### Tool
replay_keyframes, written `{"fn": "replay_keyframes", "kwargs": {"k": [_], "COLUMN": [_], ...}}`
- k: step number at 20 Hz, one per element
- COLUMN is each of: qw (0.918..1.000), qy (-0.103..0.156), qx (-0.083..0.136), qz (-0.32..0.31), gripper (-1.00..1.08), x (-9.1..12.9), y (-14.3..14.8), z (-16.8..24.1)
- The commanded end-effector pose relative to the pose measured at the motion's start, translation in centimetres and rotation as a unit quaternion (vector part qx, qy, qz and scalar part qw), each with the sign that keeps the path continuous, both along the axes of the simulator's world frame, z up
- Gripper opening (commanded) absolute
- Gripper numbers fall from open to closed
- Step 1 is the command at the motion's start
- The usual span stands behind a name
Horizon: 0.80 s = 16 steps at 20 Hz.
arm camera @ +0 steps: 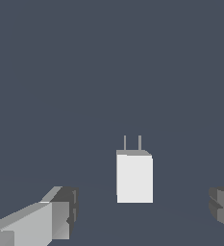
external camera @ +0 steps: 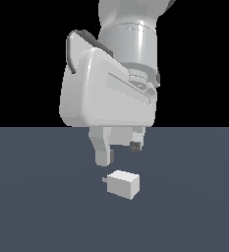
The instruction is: Plug the charger into the wall socket.
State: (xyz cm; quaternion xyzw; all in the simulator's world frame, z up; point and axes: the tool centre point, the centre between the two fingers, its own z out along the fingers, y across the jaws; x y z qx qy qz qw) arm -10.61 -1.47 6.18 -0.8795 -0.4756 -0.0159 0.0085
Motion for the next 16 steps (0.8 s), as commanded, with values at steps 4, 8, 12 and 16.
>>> {"fn": "replay_keyframes", "kwargs": {"k": [4,8,12,16], "qw": [1.0000,1.0000,1.0000,1.0000], "qy": [0.000,0.000,0.000,0.000], "qx": [0.000,0.000,0.000,0.000], "qz": [0.000,0.000,-0.001,-0.001], "gripper": [1.00,1.00,1.00,1.00], "x": [0.0,-0.1,-0.1,-0.1], "y": [0.0,0.0,0.0,0.0], "z": [-0.7,-2.3,-4.0,-4.9]}}
